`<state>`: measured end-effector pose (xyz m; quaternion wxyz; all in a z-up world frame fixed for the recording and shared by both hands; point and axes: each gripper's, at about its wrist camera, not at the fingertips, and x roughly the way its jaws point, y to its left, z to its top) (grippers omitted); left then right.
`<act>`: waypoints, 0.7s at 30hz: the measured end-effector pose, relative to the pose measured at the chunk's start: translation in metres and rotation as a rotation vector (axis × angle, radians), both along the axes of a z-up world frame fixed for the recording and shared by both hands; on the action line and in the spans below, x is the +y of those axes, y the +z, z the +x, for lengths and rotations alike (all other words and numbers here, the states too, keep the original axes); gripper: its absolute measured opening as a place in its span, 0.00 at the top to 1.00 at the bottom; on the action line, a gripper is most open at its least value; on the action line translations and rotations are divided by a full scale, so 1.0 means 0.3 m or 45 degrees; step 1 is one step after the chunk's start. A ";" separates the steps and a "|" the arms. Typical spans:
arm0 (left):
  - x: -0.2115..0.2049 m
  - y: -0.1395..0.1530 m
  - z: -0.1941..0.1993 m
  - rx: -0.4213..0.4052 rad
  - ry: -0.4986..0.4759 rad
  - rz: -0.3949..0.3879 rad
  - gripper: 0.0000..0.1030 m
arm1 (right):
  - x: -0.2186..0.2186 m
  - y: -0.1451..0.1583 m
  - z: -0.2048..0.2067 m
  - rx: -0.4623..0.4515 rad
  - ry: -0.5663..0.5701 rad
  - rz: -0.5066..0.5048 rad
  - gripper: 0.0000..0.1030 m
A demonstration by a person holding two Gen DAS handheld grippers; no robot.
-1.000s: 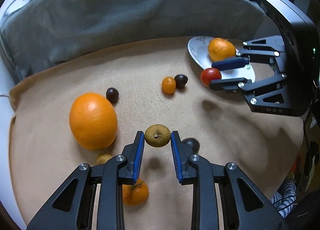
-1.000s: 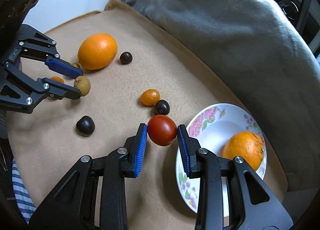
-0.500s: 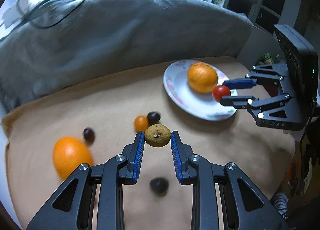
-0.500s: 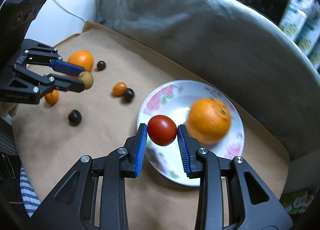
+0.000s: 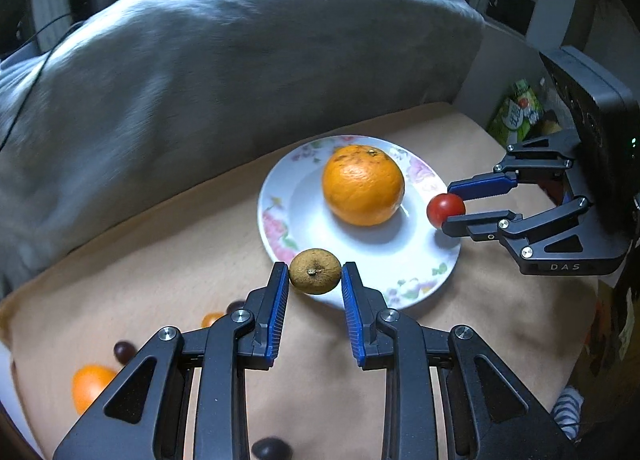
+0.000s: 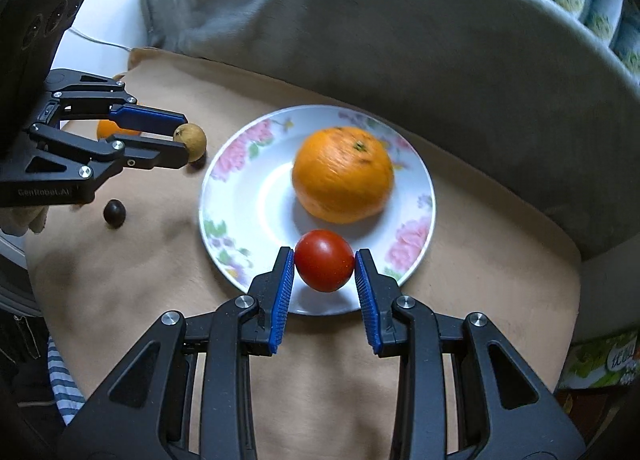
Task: Organize fruits
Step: 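Carry the tomato and brown fruit onto the plate and open both grippers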
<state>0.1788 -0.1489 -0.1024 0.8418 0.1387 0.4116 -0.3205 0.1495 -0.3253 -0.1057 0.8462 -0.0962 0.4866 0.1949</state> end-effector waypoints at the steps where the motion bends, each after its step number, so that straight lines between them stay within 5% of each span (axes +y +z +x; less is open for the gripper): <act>1: -0.010 -0.001 0.004 0.002 -0.008 0.007 0.75 | -0.008 -0.004 0.001 0.004 -0.005 -0.002 0.68; 21: -0.087 -0.029 0.047 0.027 -0.011 0.070 0.75 | -0.049 -0.025 0.027 0.024 -0.022 0.024 0.68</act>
